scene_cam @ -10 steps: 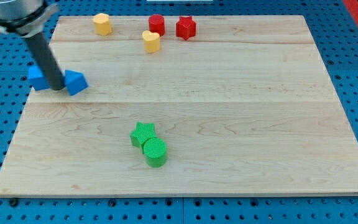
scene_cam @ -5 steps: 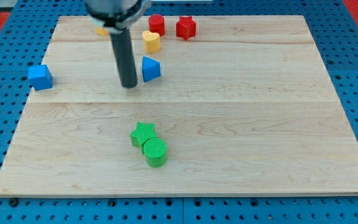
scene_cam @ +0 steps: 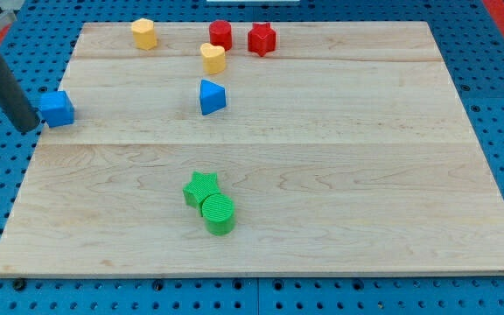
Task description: Move the blue cube a bit right
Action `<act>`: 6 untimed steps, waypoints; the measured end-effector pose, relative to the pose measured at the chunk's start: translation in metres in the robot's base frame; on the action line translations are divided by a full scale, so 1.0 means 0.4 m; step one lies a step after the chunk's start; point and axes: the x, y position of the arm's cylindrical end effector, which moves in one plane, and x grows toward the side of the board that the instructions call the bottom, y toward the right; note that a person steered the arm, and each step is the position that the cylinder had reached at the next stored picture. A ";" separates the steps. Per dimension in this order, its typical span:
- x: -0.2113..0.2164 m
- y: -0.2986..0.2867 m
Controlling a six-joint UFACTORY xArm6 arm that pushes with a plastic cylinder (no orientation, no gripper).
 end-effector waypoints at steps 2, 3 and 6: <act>-0.078 0.007; -0.095 0.040; -0.121 0.058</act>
